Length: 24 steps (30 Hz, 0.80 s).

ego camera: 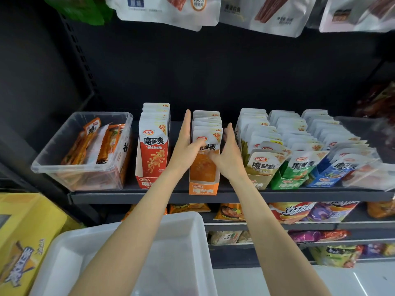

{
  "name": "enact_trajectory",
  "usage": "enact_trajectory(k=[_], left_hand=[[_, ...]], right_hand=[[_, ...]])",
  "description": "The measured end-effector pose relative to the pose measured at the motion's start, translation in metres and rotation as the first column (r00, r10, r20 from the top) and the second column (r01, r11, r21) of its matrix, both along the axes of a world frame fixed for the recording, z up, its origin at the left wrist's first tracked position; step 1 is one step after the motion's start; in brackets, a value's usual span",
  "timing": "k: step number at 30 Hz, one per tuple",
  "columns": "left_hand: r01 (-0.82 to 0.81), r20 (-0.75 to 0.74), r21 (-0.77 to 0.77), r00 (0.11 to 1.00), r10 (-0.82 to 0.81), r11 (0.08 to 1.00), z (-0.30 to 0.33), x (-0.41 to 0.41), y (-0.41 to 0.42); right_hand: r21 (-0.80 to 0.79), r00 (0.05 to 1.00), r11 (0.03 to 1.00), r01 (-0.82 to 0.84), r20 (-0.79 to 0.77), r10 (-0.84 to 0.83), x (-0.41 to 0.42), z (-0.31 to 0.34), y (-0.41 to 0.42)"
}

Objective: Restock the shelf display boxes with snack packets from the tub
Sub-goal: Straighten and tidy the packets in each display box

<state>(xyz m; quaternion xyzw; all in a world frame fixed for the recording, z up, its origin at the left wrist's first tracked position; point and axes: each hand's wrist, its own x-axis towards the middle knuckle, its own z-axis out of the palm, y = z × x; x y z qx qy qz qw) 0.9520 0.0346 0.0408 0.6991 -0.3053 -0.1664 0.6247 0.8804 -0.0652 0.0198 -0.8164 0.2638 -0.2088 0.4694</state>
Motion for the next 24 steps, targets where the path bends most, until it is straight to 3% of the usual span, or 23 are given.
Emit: enact_trajectory(k=[2, 4, 6, 8, 12, 14, 16, 18, 20, 22, 24], left_hand=[[-0.045, 0.368, 0.140, 0.930, -0.010, 0.989, -0.001, 0.008, -0.005], [-0.152, 0.658, 0.330, 0.745, -0.112, 0.932, 0.001, 0.018, -0.015], [-0.263, 0.741, 0.481, 0.632, -0.227, 0.836, 0.005, 0.027, -0.023], [-0.338, 0.751, 0.553, 0.598, -0.280, 0.761, 0.009, 0.036, -0.030], [-0.349, 0.729, 0.589, 0.620, -0.292, 0.729, 0.011, 0.043, -0.039], [-0.310, 0.734, 0.534, 0.633, -0.248, 0.787, 0.009, 0.041, -0.038], [-0.239, 0.706, 0.359, 0.702, -0.095, 0.902, 0.005, 0.034, -0.031], [-0.205, 0.510, 0.135, 0.853, 0.109, 0.969, -0.003, 0.025, -0.020], [-0.184, 0.224, 0.043, 0.960, 0.170, 0.982, -0.013, 0.018, -0.009], [-0.137, 0.067, 0.125, 0.989, 0.129, 0.983, -0.023, 0.015, 0.000], [-0.081, 0.045, 0.225, 0.996, 0.073, 0.971, -0.029, 0.013, 0.005]], right_hand=[[-0.003, 1.000, 1.000, -0.007, 0.003, 0.007, 0.002, -0.003, 0.003], [-0.023, 1.000, 0.999, -0.026, 0.012, 0.026, 0.005, -0.009, 0.004], [-0.082, 0.999, 0.995, -0.051, -0.005, 0.051, 0.007, -0.012, 0.003], [-0.158, 0.997, 0.986, -0.059, -0.058, 0.050, 0.006, -0.015, 0.000], [-0.302, 0.987, 0.953, -0.019, -0.155, -0.030, 0.003, -0.019, -0.002], [-0.323, 0.987, 0.946, -0.011, -0.155, -0.041, -0.001, -0.021, -0.001], [-0.310, 0.990, 0.951, -0.011, -0.137, -0.034, -0.005, -0.025, 0.001], [-0.285, 0.988, 0.958, -0.029, -0.152, -0.016, -0.009, -0.029, 0.003], [-0.264, 0.979, 0.964, -0.038, -0.202, -0.017, -0.010, -0.033, 0.004], [-0.275, 0.965, 0.960, -0.045, -0.262, -0.029, -0.011, -0.034, 0.006], [-0.339, 0.948, 0.940, -0.044, -0.312, -0.068, -0.011, -0.032, 0.007]])
